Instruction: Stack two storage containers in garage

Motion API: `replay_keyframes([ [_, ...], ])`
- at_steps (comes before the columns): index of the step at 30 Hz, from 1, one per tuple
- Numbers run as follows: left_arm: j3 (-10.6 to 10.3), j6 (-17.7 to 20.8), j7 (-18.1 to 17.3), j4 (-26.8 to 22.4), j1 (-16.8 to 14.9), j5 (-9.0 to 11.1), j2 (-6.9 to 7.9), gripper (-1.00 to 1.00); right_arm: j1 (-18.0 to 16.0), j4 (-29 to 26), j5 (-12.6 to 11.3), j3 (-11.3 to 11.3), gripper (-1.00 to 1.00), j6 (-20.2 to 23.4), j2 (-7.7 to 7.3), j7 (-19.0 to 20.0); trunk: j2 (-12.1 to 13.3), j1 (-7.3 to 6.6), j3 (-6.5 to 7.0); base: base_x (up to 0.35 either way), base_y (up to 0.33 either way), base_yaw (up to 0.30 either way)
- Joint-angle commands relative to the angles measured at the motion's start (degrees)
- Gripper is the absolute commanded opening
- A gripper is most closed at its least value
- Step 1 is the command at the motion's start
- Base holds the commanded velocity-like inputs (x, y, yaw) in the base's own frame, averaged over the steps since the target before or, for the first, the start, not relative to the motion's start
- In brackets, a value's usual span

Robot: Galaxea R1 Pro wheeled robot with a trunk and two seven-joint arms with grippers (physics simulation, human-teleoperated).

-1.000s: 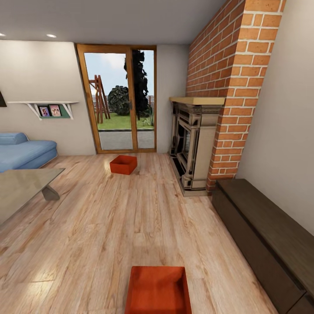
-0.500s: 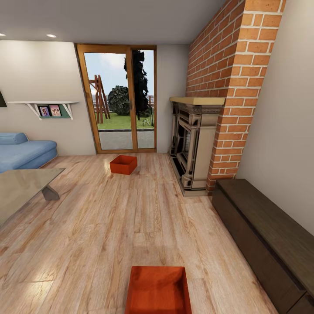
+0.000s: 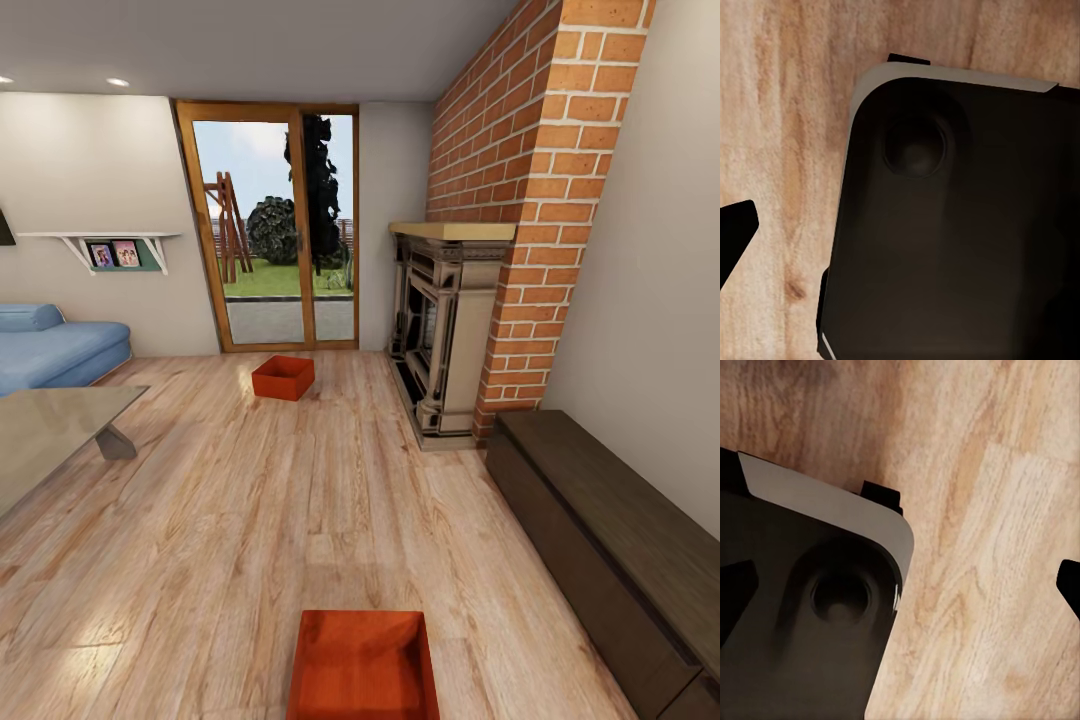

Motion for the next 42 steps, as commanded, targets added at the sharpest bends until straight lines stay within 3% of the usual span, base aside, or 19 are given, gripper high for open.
replay_keyframes([
  [1,-0.1,-0.1,0.1,0.0,0.0,0.2,0.00,1.00,0.0,0.1,-0.5,0.5,1.00,-0.3,0.04,0.0,0.0,0.00,-0.05,0.000,0.000,0.000],
  [42,0.0,-0.1,0.1,0.0,0.0,0.2,0.00,1.00,0.0,0.1,-0.8,0.4,1.00,-0.4,-0.32,0.0,0.0,0.00,-3.28,0.000,0.000,0.008],
])
